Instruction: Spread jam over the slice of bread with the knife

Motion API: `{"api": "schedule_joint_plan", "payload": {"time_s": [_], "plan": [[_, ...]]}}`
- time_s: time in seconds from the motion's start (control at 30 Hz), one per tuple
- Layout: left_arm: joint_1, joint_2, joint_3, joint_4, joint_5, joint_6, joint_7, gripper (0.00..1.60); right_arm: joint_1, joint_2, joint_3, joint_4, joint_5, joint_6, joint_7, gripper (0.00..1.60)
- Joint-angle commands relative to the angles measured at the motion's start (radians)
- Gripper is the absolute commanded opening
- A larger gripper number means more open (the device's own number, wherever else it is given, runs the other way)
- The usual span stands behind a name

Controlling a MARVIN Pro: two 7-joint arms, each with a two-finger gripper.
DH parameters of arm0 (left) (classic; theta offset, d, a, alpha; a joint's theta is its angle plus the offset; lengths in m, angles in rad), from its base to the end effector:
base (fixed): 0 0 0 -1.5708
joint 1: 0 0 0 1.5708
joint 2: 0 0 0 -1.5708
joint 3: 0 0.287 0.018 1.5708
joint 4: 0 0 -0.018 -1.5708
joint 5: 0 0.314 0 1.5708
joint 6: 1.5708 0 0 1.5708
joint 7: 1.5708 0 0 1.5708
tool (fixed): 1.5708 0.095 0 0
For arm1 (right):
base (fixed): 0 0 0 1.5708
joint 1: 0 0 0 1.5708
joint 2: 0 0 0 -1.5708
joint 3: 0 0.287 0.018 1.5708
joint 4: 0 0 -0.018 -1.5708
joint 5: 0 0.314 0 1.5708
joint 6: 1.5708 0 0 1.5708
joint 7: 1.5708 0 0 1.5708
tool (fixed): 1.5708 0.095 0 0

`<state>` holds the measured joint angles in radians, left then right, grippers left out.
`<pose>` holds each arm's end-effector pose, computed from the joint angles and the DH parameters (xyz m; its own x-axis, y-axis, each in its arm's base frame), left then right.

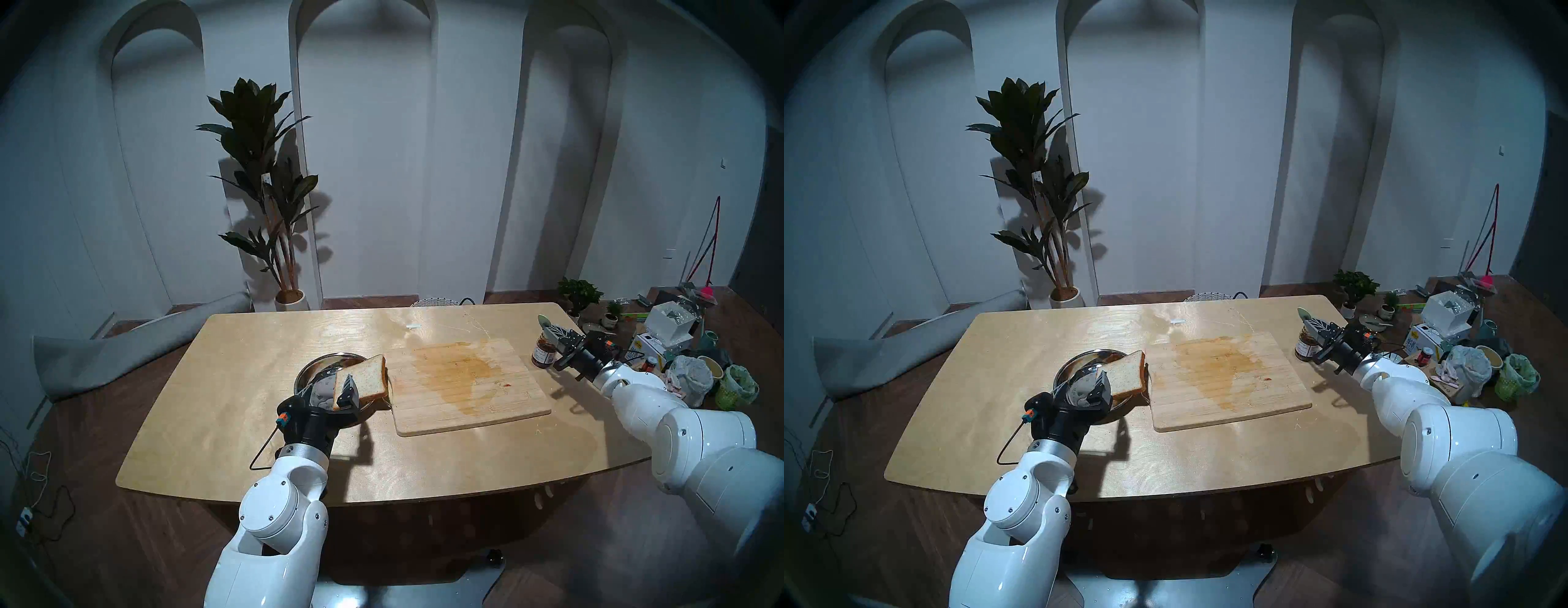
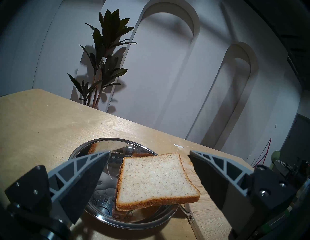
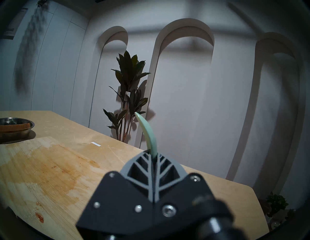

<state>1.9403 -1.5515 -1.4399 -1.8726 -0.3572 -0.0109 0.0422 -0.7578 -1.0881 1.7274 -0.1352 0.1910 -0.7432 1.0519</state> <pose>0.3167 -0.0464 -0.3200 0.1000 0.3671 0.9248 -0.0541 -0.9261 0.3734 0.4961 -0.2392 -0.3259 -0.1641 0.1478 0.9753 0.4559 -0.8654 0.2078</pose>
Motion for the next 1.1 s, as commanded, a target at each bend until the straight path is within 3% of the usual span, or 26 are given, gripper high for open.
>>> {"api": "schedule_joint_plan", "payload": {"time_s": [0.0, 0.47, 1.07], "plan": [[-0.001, 0.002, 0.007, -0.022, 0.002, -0.014, 0.003, 1.6, 0.012, 0.004, 0.015, -0.016, 0.016, -0.04, 0.017, 0.0], [0.019, 0.014, 0.027, -0.036, 0.003, -0.033, 0.018, 1.6, 0.009, 0.005, 0.032, -0.028, 0.028, -0.098, 0.046, 0.0], [0.042, 0.026, 0.038, -0.059, 0.004, -0.052, 0.048, 1.6, 0.004, -0.016, 0.024, -0.049, 0.039, -0.142, 0.027, 0.0]]}}
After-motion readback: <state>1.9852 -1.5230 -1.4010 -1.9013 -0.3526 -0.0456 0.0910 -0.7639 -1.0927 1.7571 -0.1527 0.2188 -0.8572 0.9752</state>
